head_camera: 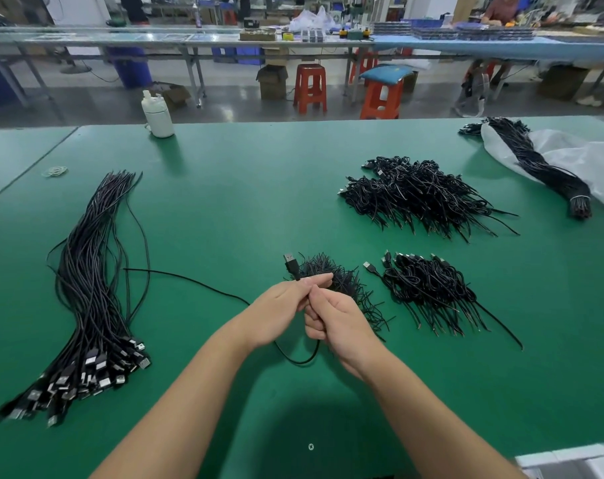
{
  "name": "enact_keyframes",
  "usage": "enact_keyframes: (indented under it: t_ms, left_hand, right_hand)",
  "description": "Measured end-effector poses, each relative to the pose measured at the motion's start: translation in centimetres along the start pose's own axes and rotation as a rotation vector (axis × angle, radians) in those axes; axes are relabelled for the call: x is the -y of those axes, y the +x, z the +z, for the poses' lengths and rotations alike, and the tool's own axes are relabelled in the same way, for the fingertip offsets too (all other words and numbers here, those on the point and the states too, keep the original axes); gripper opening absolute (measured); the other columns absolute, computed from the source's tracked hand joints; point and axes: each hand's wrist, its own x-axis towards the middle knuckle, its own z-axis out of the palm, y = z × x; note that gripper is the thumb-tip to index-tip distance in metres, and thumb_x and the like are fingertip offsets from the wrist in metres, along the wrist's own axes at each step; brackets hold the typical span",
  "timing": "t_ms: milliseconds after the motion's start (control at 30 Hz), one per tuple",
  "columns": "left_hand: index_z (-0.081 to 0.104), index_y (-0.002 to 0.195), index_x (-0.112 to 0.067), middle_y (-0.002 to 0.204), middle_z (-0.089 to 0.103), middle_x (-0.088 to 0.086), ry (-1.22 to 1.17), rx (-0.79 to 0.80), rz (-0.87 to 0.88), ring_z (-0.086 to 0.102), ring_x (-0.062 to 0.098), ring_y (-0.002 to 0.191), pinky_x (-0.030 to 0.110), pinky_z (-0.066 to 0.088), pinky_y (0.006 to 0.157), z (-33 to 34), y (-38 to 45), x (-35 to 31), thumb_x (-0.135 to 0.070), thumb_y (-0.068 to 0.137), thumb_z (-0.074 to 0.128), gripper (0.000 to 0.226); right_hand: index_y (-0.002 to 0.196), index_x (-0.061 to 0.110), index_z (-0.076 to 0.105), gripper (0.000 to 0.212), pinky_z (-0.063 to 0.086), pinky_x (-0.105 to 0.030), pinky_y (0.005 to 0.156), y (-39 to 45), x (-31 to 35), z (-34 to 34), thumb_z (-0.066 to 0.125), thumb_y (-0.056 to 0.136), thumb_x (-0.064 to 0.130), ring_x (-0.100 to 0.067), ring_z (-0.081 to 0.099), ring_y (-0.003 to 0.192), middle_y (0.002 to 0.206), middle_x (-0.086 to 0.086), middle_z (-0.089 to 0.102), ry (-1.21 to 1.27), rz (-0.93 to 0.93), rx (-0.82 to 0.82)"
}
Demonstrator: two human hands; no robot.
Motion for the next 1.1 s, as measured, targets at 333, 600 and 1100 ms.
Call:
enact_keyframes:
  t_ms: [333, 600, 1100]
  left_hand:
    - [0.065, 0.122, -0.035, 0.06, 0.059, -0.011, 0.015, -0.089, 0.058, 0.056, 0.004, 0.065, 0.016, 0.044, 0.073, -0.2, 0.0, 1.0, -0.039, 0.101, 0.029, 0.042]
    - [0.073, 0.09, -0.004, 0.084, 0.075, 0.016, -0.81, -0.437, 0.202, 0.074, 0.026, 0.089, 0.03, 0.059, 0.073, -1.4, 0.9, -2.1, -0.029, 0.105, 0.02, 0.061]
    - [0.065, 0.112, 0.003, 0.106, 0.073, 0.02, 0.082, 0.25, -0.396, 0.073, 0.03, 0.094, 0.036, 0.06, 0.078, -3.1, -2.5, 1.7, -0.031, 0.108, 0.03, 0.049]
  right_hand:
    - [0.068, 0.009, 0.055, 0.045, 0.022, -0.022, 0.048, 0.3, -0.1, 0.6, 0.037, 0.107, 0.022, -0.01, 0.032, 0.053, 0.063, -0.002, 0.042, 0.078, 0.067, 0.022]
    - [0.068, 0.014, 0.041, 0.038, 0.021, -0.026, 0.055, 0.5, -1.2, 1.1, 0.042, 0.102, 0.032, -0.012, 0.026, 0.057, 0.063, 0.001, 0.034, 0.098, 0.174, 0.141]
    - [0.065, 0.017, 0.044, 0.036, 0.017, -0.028, 0.056, 1.7, -0.4, -0.9, 0.047, 0.097, 0.034, -0.012, 0.024, 0.056, 0.062, 0.002, 0.031, 0.203, 0.324, 0.156]
